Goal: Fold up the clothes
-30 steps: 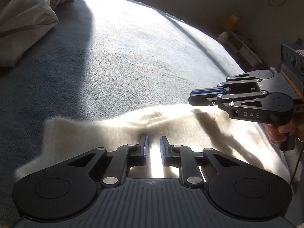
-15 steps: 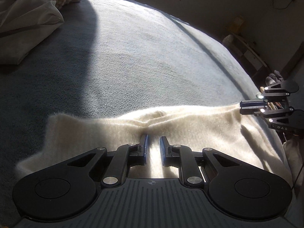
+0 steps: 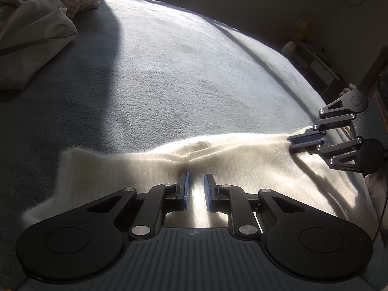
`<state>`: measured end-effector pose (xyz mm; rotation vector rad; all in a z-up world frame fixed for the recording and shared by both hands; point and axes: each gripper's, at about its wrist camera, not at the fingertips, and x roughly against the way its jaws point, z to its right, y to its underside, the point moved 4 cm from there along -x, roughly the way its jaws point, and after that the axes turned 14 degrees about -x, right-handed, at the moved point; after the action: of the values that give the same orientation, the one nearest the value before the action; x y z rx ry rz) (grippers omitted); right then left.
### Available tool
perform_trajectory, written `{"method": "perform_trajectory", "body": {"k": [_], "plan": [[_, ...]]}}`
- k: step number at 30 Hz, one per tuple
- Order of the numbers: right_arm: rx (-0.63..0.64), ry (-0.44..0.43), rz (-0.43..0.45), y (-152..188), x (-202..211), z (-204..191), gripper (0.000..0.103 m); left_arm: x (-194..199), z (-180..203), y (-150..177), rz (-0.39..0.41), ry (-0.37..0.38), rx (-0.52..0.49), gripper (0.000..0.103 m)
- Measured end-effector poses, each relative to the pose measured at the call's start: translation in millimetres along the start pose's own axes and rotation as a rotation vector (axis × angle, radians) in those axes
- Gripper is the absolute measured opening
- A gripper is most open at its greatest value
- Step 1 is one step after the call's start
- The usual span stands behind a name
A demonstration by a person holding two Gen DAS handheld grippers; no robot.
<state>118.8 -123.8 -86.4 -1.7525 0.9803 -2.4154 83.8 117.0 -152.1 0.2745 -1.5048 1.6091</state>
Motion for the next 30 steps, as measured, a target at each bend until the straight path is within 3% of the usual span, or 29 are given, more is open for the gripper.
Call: {"method": "perform_trajectory", "body": {"k": [4,8,13,15,19,22,25,27,30], "plan": [[-0.004,0.082,0.06,0,12,-5,0.001,0,1,1,0.014,-0.002,-0.005,0.016],[-0.12,0.158,0.093,-4,15,13,0.001,0,-1,1,0.022,-0.004,0.01,0.016],[-0.232,0.178,0.027,12,-24,17,0.002,-1,0,2,0.026,-0.01,-0.001,0.016],[-0.353,0.186,0.049,10,-23,28,0.003,0,1,2,0.028,-0.013,-0.005,0.016],[-0.804,0.068,0.111,32,12,89,0.005,-1,1,2,0.03,-0.02,-0.01,0.016],[-1.037,0.021,0.168,59,39,121,0.006,0,1,3,0.031,-0.02,-0.005,0.016],[-1.15,-0.03,0.206,85,63,127,0.011,-1,1,4,0.031,-0.021,-0.005,0.016],[-1.181,-0.067,0.208,96,69,121,0.029,0,1,4,0.03,-0.022,-0.007,0.016],[-1.12,-0.065,0.175,102,65,102,0.036,0,3,3,0.03,-0.025,-0.005,0.016]]}}
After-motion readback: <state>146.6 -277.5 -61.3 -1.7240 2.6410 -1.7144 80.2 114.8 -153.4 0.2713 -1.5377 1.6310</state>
